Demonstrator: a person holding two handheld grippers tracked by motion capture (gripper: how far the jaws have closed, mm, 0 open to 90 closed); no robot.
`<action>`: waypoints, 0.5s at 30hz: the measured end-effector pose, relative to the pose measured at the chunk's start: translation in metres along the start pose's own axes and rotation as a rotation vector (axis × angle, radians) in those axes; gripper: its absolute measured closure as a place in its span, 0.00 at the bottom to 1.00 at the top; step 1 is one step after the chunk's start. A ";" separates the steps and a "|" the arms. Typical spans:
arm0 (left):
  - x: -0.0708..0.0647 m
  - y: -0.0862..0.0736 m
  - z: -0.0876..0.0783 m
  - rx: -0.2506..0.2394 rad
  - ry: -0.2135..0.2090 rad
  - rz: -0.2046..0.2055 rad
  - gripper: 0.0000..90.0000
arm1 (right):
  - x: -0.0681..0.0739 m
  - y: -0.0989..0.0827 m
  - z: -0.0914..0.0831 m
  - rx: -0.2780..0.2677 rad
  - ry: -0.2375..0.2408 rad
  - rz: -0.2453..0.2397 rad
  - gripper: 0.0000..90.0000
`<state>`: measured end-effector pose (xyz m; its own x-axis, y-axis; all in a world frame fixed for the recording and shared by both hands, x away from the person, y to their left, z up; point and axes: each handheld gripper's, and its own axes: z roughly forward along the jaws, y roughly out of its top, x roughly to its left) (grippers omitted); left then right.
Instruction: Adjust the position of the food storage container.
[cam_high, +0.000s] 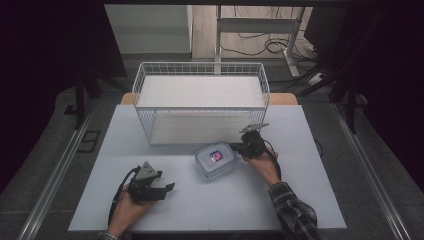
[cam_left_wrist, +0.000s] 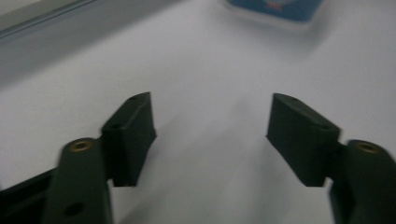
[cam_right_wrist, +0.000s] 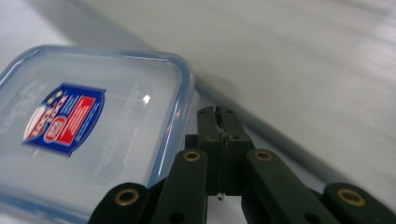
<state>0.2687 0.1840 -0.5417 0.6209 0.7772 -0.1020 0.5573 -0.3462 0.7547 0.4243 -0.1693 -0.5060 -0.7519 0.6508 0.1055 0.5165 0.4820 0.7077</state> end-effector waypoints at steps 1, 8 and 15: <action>0.005 0.005 0.004 -0.008 -0.001 -0.017 0.48 | 0.003 0.000 0.000 0.004 0.003 -0.009 0.99; 0.016 0.030 0.022 -0.035 -0.073 -0.065 0.84 | 0.020 -0.001 0.000 0.018 0.016 -0.026 0.99; 0.013 0.042 0.039 -0.019 -0.100 -0.084 1.00 | 0.036 -0.005 -0.001 0.027 0.053 -0.024 0.99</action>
<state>0.3220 0.1590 -0.5363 0.6248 0.7465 -0.2290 0.5999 -0.2712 0.7527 0.3943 -0.1494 -0.5052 -0.7845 0.6073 0.1255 0.5082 0.5137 0.6912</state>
